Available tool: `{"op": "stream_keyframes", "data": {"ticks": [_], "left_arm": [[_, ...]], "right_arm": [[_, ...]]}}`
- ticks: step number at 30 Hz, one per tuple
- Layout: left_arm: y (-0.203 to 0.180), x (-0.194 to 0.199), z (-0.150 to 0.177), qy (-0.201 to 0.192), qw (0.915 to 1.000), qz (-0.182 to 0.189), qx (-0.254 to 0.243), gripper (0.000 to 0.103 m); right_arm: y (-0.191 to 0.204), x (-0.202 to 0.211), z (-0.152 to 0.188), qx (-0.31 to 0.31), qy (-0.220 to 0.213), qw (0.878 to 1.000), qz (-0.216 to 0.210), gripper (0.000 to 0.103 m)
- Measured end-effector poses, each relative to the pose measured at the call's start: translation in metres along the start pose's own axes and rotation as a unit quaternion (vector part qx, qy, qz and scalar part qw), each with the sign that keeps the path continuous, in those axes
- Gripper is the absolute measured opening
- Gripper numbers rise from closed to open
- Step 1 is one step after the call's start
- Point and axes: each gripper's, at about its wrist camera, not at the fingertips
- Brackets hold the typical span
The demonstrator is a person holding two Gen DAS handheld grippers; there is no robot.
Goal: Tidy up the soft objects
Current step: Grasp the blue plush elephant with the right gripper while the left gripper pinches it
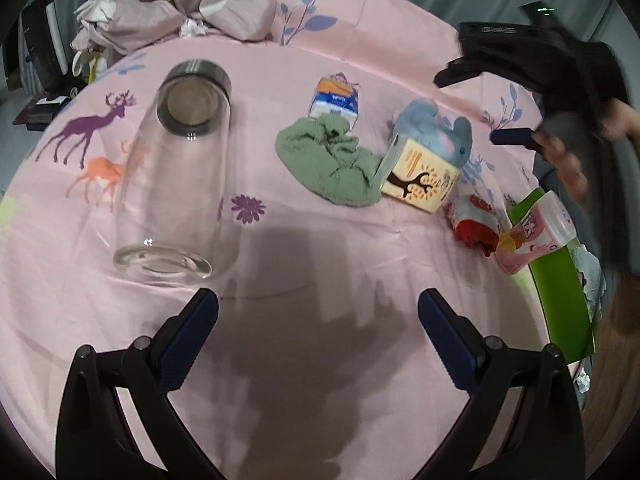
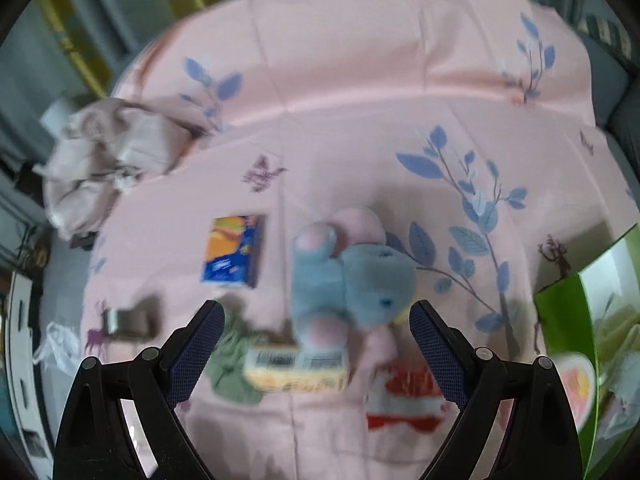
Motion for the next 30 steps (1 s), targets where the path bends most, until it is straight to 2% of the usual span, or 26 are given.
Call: {"op": "stream_keyframes", "data": {"ticks": [5,8,11,13,15,19,21,26,30], "left_arm": [[0.001,-0.001,0.001,0.002,0.9999,0.01,-0.003,0.1],[0.0,-0.001,0.001,0.002,0.9999,0.013,-0.005,0.1],[0.001,-0.002,0.001,0.002,0.9999,0.009,-0.004,0.1],[0.001,-0.002,0.001,0.001,1.0,0.006,-0.004,0.1],[0.001,-0.002,0.001,0.0,1.0,0.005,-0.003,0.1],[0.0,-0.002,0.001,0.001,1.0,0.001,-0.003,0.1],[0.001,-0.001,0.001,0.001,1.0,0.002,0.0,0.1],[0.0,0.006,0.002,-0.001,1.0,0.004,0.007,0.099],[0.001,0.02,0.006,-0.016,0.9998,0.005,0.007,0.099]], "right_arm": [[-0.002,-0.044,-0.029,0.002,0.053,0.997,0.048,0.094],[-0.006,-0.062,-0.032,-0.003,0.063,0.994,0.09,0.094],[-0.016,-0.076,-0.033,-0.016,0.082,0.995,0.054,0.095],[-0.022,-0.077,-0.031,-0.025,0.07,0.997,0.034,0.095],[-0.025,-0.072,-0.027,-0.02,0.058,0.998,0.027,0.089],[-0.027,-0.046,-0.017,-0.021,0.043,0.999,0.003,0.087],[-0.026,-0.021,-0.006,-0.019,0.018,1.0,-0.016,0.087],[-0.014,0.043,0.047,0.038,-0.03,0.997,-0.053,0.087],[-0.01,0.052,0.1,0.063,-0.027,0.993,-0.095,0.088]]}}
Point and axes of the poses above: each gripper's, at about its wrist camera, not at the fingertips, and x roughly against the way its jaws point, y to its left, z to its underside, and after that the axes turned 13 degrees about y, right-handed
